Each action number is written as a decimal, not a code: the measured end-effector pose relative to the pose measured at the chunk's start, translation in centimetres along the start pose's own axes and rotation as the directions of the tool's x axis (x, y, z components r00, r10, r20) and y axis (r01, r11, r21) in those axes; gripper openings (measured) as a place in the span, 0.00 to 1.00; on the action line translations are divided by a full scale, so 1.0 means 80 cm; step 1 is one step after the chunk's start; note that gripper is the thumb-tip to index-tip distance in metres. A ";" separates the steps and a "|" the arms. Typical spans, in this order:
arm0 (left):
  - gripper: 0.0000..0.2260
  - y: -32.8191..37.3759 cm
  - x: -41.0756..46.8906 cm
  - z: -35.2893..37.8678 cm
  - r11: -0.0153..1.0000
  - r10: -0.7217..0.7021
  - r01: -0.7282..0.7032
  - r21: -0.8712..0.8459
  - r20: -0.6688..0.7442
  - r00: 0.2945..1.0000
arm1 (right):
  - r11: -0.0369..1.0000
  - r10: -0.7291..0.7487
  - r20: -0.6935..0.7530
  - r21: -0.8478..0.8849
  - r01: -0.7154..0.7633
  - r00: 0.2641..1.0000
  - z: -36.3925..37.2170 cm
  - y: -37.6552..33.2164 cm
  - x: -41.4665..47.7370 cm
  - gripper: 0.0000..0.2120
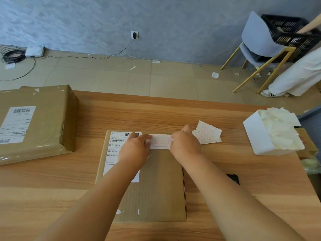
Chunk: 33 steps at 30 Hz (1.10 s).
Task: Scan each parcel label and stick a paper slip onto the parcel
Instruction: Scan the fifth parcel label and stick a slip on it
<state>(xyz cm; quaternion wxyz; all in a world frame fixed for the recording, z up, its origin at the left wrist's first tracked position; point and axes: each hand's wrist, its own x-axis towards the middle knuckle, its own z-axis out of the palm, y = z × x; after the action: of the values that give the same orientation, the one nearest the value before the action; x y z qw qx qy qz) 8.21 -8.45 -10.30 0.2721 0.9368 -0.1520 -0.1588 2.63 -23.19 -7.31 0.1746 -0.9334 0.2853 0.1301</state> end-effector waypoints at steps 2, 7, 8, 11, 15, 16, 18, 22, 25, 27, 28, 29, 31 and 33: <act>0.14 -0.001 0.000 -0.001 0.999 0.012 -0.013 0.042 0.028 1.000 | 0.999 -0.035 -0.029 -0.013 0.034 0.999 0.001 0.003 -0.001 0.13; 0.19 -0.011 -0.002 0.001 0.960 0.067 -0.074 0.269 0.036 0.997 | 0.990 -0.140 -0.016 0.033 0.141 0.990 0.029 0.025 -0.006 0.21; 0.20 -0.014 -0.003 0.001 0.946 0.084 -0.089 0.312 0.029 0.996 | 0.991 -0.133 -0.011 0.033 0.133 0.991 0.035 0.031 -0.007 0.21; 0.21 -0.024 -0.004 -0.003 0.930 0.108 -0.105 0.352 0.009 0.994 | 0.985 -0.091 0.014 0.146 0.088 0.996 0.044 0.052 -0.012 0.21; 0.19 -0.032 -0.010 -0.010 0.937 0.131 -0.110 0.331 -0.042 0.990 | 0.951 -0.069 0.006 0.302 0.064 0.998 0.044 0.062 -0.014 0.21; 0.18 -0.033 -0.011 -0.012 0.945 0.128 -0.106 0.311 -0.050 0.991 | 0.941 -0.062 -0.025 0.332 0.067 0.998 0.043 0.062 -0.013 0.20; 0.16 -0.034 -0.012 -0.021 0.972 0.094 -0.075 0.223 -0.072 0.993 | 0.926 0.006 -0.108 0.377 0.036 0.994 0.039 0.060 -0.012 0.19; 0.17 -0.052 -0.019 -0.040 0.990 0.009 0.017 0.141 -0.184 0.983 | 0.874 0.121 -0.090 0.481 -0.063 0.989 0.032 0.060 -0.011 0.20; 0.23 -0.071 -0.026 -0.054 0.981 -0.121 0.153 0.118 -0.239 0.963 | 0.862 0.115 0.044 0.492 -0.122 0.992 0.031 0.052 -0.013 0.27; 0.28 -0.085 -0.029 -0.060 0.968 -0.230 0.242 0.059 -0.162 0.960 | 0.881 0.115 0.133 0.445 -0.163 0.984 0.032 0.045 -0.015 0.29; 0.30 -0.092 -0.029 -0.062 0.959 -0.281 0.282 0.004 -0.093 0.955 | 0.892 0.119 0.165 0.415 -0.179 0.979 0.033 0.042 -0.017 0.28; 0.30 -0.098 -0.030 -0.063 0.948 -0.314 0.313 -0.059 -0.020 0.949 | 0.900 0.122 0.188 0.393 -0.189 0.974 0.034 0.040 -0.019 0.27; 0.23 -0.107 -0.033 -0.064 0.937 -0.306 0.316 -0.151 0.088 0.948 | 0.903 0.133 0.215 0.377 -0.208 0.967 0.037 0.036 -0.022 0.25; 0.15 -0.114 -0.039 -0.063 0.944 -0.262 0.280 -0.175 0.121 0.958 | 0.884 0.155 0.228 0.403 -0.238 0.961 0.039 0.035 -0.024 0.25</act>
<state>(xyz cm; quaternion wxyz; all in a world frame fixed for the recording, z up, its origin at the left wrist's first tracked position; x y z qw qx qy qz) 9.10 2.39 -10.66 0.3285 0.9098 -0.0187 -0.2532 -1.00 -23.20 -10.19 0.3863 -0.8220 0.3824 0.1698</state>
